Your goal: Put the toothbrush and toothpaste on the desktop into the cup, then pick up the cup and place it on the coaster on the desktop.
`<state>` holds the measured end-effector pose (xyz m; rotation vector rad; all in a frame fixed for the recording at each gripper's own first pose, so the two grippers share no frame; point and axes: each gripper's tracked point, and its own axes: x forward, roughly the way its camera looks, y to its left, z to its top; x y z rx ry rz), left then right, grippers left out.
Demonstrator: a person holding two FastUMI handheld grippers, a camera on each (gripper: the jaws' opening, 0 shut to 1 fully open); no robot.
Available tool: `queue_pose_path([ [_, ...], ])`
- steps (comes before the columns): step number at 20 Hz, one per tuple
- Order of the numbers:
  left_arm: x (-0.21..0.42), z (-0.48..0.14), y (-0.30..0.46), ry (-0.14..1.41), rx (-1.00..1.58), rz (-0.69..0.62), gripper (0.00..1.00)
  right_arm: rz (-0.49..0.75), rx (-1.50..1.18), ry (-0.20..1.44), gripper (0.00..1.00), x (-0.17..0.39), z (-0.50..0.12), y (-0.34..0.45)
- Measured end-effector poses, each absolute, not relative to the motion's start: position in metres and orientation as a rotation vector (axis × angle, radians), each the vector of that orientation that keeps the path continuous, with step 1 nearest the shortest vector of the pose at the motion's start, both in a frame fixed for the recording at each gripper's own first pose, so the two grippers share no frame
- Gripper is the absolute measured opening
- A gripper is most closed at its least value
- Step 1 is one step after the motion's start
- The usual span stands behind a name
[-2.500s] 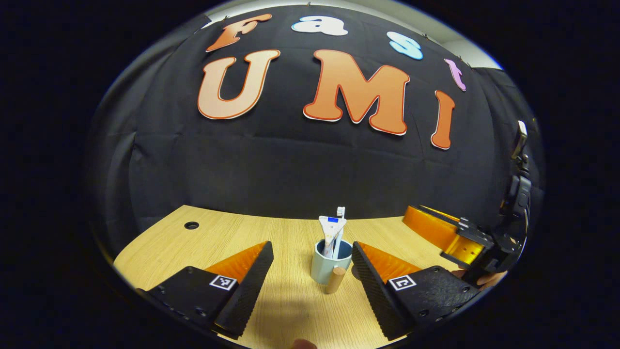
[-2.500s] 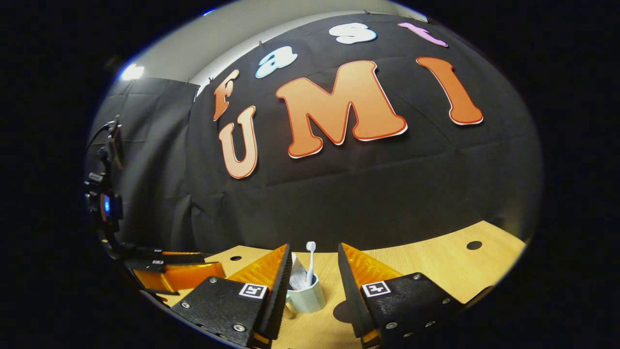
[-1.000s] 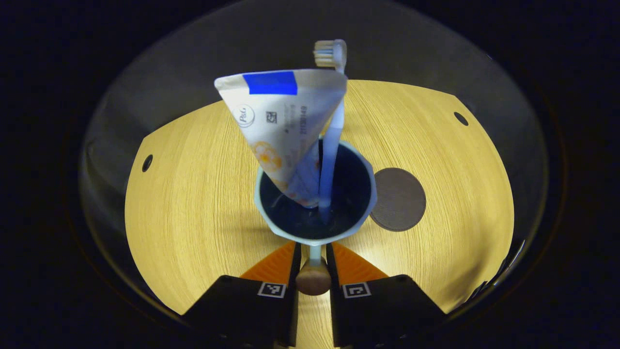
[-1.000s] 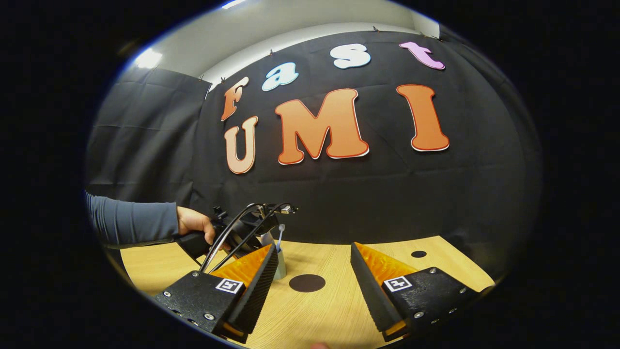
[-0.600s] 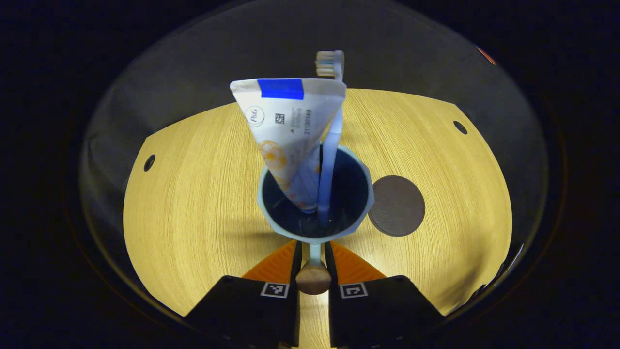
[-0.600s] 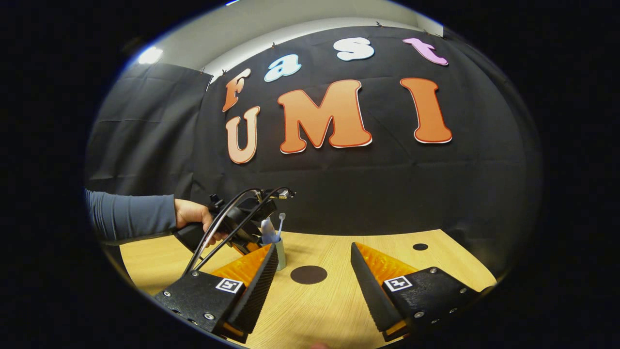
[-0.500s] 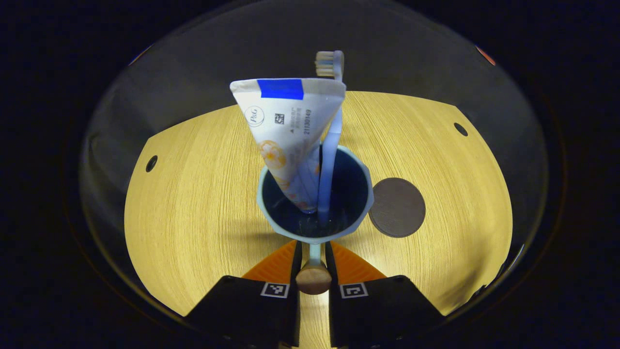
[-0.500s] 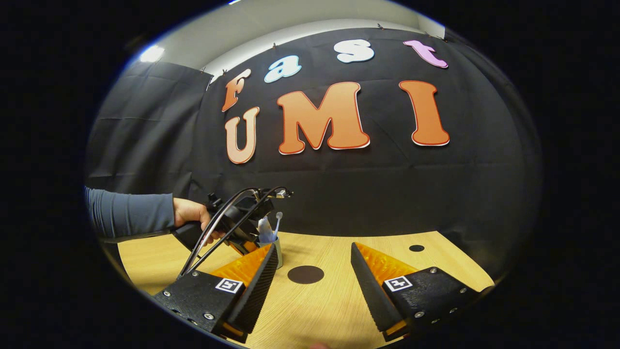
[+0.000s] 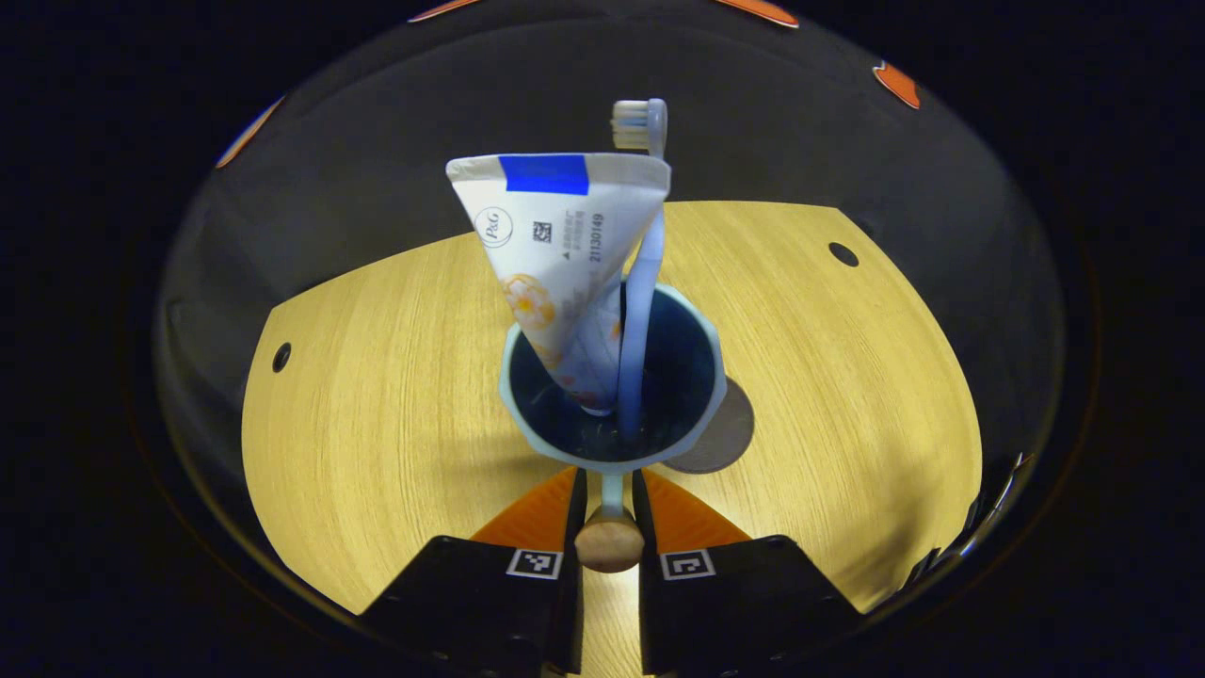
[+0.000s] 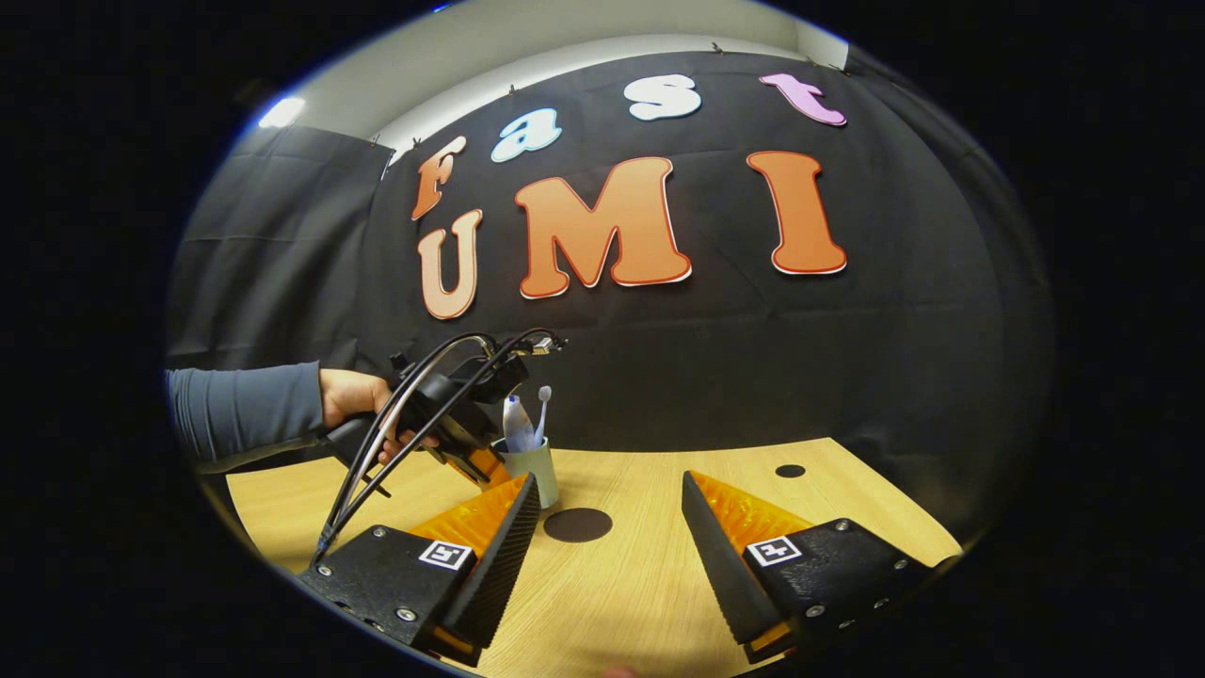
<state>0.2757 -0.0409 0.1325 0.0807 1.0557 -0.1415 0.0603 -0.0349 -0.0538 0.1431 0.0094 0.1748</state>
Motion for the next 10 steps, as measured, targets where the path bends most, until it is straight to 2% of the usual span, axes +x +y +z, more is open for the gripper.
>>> queue_pose_path([
  [10, 0.296, 0.088, -0.049, 1.099, 0.098, -0.194, 0.23, 0.111, 0.153, 0.049, 0.93, 0.05, -0.072, -0.062],
])
